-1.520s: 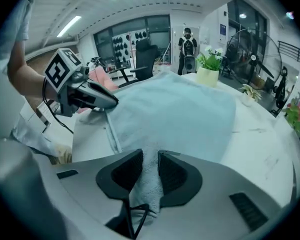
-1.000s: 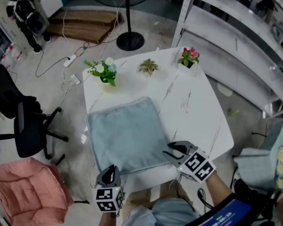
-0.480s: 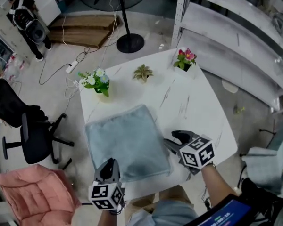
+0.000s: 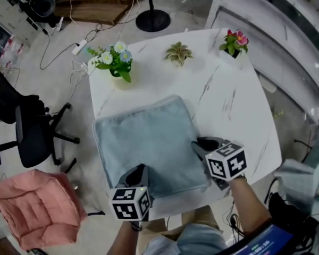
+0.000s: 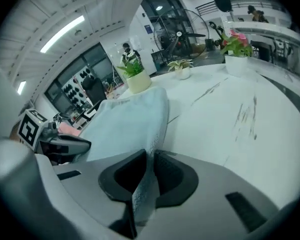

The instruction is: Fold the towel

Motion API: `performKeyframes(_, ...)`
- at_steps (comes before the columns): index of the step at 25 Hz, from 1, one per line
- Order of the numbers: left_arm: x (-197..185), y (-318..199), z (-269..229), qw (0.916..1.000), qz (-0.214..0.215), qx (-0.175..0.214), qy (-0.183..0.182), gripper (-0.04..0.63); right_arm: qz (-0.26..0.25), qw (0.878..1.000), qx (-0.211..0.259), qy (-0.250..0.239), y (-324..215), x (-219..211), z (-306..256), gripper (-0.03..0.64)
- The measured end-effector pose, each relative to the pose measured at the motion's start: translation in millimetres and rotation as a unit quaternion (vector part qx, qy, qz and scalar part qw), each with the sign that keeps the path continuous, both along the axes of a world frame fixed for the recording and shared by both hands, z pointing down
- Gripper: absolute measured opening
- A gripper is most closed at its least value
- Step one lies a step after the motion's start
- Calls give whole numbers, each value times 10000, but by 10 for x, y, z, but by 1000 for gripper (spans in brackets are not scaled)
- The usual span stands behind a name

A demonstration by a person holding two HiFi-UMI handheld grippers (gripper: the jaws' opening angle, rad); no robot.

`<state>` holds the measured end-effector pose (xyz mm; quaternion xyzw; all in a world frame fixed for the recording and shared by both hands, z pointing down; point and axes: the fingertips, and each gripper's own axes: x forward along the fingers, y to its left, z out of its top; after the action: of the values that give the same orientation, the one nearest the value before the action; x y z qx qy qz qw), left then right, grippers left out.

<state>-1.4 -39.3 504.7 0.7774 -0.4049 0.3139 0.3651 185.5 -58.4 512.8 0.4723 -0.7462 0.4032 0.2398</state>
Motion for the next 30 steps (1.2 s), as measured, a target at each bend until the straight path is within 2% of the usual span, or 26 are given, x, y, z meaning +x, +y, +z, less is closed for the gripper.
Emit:
performKeyframes(1, 2, -2, 3, 9999, -5, -60, 107, 21, -18, 10000, -48, 44, -2, -26, 6, 54)
performKeyframes(2, 1, -1, 4, 9997, -5, -118, 218, 21, 2, 10000, -52, 37, -6, -59, -20, 43)
performKeyframes(7, -8, 11, -19, 9974, 44, -263, 676, 21, 212, 9989, 398, -113, -84, -325, -587, 37)
performKeyframes(11, 63, 9, -45, 9943, 149, -305, 1013, 21, -155, 9968, 756, 193, -193, -786, -1047, 37)
performKeyframes(15, 7, -46, -197, 9870, 79, -294, 1580, 21, -593, 9919, 949, 598, -233, -1388, -1247, 37)
performKeyframes(19, -311, -78, -412, 9821, -238, -57, 1870, 21, -924, 9868, 954, 925, -226, -1903, -1182, 37)
performKeyframes(24, -945, 68, -528, 9755, -745, 60, 2069, 21, -1395, 9770, 883, 1352, -240, -2469, -937, 38)
performKeyframes(30, -1511, 311, -469, 9730, -1028, 65, 2064, 21, -1637, 9655, 798, 1863, -329, -2874, -504, 38)
